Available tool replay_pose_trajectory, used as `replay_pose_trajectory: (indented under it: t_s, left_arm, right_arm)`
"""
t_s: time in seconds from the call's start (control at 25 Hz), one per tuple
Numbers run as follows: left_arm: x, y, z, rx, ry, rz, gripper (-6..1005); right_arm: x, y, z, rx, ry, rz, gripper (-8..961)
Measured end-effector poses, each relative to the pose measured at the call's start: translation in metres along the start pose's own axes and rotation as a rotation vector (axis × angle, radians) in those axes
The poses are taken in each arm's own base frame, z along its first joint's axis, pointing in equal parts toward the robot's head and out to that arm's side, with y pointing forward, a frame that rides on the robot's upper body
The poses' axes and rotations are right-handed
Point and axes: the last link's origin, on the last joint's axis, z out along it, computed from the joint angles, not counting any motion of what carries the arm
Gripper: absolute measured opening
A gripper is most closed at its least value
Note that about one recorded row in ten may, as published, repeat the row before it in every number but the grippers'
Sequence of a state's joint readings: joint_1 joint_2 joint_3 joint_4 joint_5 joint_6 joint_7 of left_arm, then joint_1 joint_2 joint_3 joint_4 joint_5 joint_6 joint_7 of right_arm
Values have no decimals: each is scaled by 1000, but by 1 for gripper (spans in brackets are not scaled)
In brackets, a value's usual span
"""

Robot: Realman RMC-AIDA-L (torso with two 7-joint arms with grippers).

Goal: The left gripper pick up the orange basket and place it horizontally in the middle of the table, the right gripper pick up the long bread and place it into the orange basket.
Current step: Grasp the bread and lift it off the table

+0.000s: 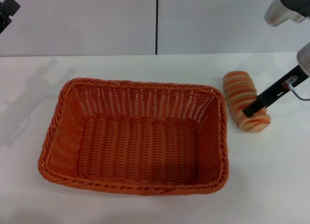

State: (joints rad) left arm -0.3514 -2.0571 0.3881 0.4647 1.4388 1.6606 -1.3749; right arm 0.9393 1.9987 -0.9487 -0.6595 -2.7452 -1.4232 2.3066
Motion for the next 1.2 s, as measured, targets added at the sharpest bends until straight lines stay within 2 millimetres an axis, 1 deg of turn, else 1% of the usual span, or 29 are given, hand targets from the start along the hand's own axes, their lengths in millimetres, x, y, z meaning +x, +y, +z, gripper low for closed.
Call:
replay_pose_trajectory:
  t_s: [0.36,0.92,1.2]
  left_arm:
    - [0,1,-2,-6,1,-13,814]
    - [0,2,-1,-10,2,-14,814]
    - [1,2,0,-12,2,-13,814]
  right_arm:
    - [2,0,1,-5,3,4,427]
    - [2,0,1,-8,-4,-1,328]
    - [7,-6,-3,10,-22,13,267]
